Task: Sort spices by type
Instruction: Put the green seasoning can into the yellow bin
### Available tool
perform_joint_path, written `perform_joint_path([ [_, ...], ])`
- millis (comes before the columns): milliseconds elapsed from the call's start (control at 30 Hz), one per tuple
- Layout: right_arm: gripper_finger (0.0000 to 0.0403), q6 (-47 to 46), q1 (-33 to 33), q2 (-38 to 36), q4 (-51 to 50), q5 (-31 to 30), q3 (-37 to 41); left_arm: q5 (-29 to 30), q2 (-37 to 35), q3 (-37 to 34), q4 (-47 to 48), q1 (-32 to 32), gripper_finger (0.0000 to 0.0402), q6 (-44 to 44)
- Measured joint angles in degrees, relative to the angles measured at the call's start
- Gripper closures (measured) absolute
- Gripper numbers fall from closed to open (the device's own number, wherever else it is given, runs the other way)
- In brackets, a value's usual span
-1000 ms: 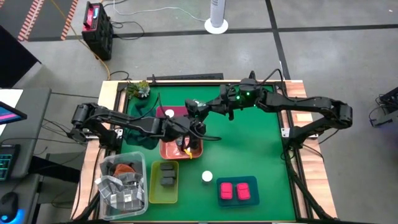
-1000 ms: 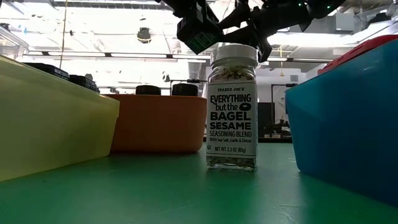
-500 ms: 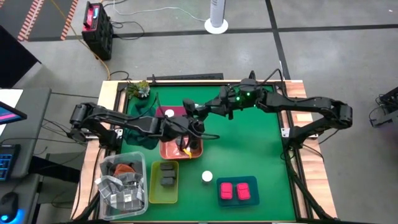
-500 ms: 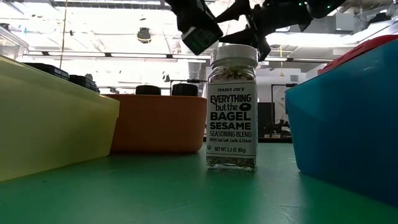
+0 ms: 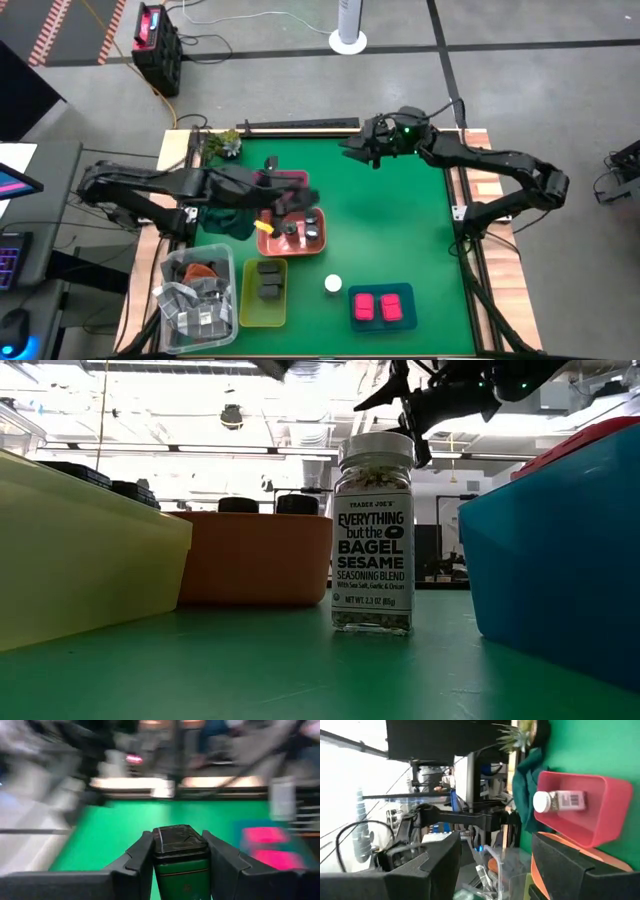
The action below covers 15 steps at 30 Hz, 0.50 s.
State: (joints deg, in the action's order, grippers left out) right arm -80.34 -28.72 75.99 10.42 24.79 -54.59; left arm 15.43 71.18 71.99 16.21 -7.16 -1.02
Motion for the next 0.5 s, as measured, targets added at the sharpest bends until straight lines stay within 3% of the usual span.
perform_joint_path([
  [100, 0.0137, 1.81, 1.91, -0.03, 1.37, 0.25, 0.00, -8.56, -2.15, 0.00, 3.78, -0.82, 0.0273, 6.59],
  [267, 0.0137, 6.79, 9.38, -0.03, -0.91, -1.70, 0.00, -13.84, -4.66, -0.02, 8.46, -5.08, 0.0273, 11.85],
  [367, 0.0137, 9.47, 15.44, -0.03, -1.36, -7.41, 0.00, -13.16, -4.92, -0.02, 10.60, -9.42, 0.0273, 14.25],
  [500, 0.0138, 12.75, 23.84, -0.03, -3.01, -17.89, -1.09, -6.91, -4.60, -0.18, 11.47, -15.73, 0.0273, 15.05],
])
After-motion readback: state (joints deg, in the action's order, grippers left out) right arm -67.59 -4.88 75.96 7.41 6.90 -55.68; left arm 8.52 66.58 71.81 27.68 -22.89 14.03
